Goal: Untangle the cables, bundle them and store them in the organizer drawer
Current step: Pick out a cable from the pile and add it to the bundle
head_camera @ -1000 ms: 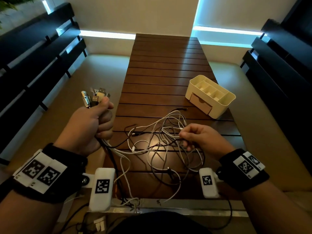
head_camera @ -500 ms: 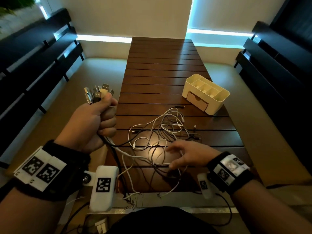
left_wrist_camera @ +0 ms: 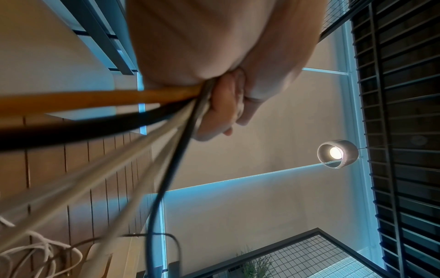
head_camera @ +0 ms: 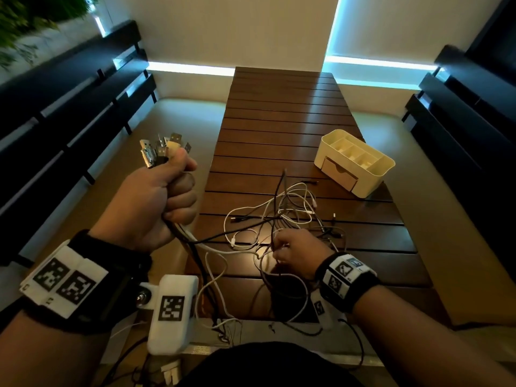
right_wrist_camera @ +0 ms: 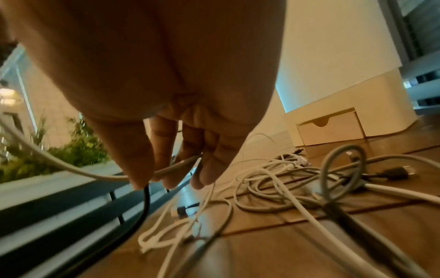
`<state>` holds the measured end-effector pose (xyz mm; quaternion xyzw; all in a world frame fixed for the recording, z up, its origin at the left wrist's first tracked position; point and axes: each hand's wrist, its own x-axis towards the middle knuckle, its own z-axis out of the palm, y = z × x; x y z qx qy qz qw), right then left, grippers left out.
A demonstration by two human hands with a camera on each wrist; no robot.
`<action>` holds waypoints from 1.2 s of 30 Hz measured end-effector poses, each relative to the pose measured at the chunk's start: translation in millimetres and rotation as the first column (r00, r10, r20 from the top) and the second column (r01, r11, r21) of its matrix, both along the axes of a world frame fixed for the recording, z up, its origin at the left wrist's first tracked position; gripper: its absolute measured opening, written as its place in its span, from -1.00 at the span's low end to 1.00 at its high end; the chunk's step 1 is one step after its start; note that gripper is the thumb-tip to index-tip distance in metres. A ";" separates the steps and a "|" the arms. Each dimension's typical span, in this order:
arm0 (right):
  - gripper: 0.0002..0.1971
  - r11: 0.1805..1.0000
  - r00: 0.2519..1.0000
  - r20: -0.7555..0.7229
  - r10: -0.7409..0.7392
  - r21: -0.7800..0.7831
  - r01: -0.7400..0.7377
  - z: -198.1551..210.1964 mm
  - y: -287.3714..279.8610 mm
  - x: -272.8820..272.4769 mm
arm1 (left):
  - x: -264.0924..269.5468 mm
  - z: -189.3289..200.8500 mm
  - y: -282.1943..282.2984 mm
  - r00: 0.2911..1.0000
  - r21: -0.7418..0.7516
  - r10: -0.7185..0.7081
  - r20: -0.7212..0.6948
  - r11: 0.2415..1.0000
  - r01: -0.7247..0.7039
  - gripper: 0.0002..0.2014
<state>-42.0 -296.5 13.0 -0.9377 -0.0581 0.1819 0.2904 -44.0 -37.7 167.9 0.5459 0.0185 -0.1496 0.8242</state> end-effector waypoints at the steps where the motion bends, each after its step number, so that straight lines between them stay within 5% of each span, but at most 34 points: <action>1: -0.89 0.999 0.999 0.017 -0.036 0.040 0.035 7.7 0.9 0.8 | 0.4 -0.1 0.5 1.000 0.004 0.005 -0.001 1.000 -0.005 -0.71; 9: -0.97 0.941 0.945 0.305 -0.122 0.337 0.012 87.4 6.0 -1.6 | 9.6 -2.0 0.1 0.999 0.050 0.035 0.031 0.998 -0.036 -0.71; 13: -0.83 0.989 0.836 0.543 -0.085 0.150 0.004 111.9 -12.9 -6.8 | 19.2 -2.4 10.7 0.992 0.075 0.107 0.068 0.991 -0.112 -0.71; 16: -0.87 0.991 0.781 0.615 -0.107 0.005 0.133 122.6 -35.5 -11.5 | 25.7 0.6 26.3 0.982 0.076 0.179 0.065 0.980 -0.183 -0.69; 21: -0.87 0.897 0.815 0.543 -0.202 -0.232 0.376 127.4 -42.6 -14.6 | 31.7 -7.5 29.4 0.978 0.078 0.206 0.035 0.975 -0.208 -0.69; 27: -0.85 0.886 0.870 0.436 -0.231 -0.276 0.373 117.7 -55.5 -22.7 | 34.3 -26.2 21.6 0.974 0.094 0.227 -0.023 0.970 -0.224 -0.69; 32: -0.90 0.957 0.881 0.378 -0.286 0.057 0.286 111.8 -70.2 -24.0 | 40.2 -34.5 25.9 0.957 0.134 0.289 -0.031 0.950 -0.283 -0.70; 36: -0.90 0.878 0.863 0.320 -0.391 0.412 0.245 113.0 -55.9 -26.3 | 42.6 -34.4 12.7 0.953 0.244 0.298 0.051 0.922 -0.301 -0.74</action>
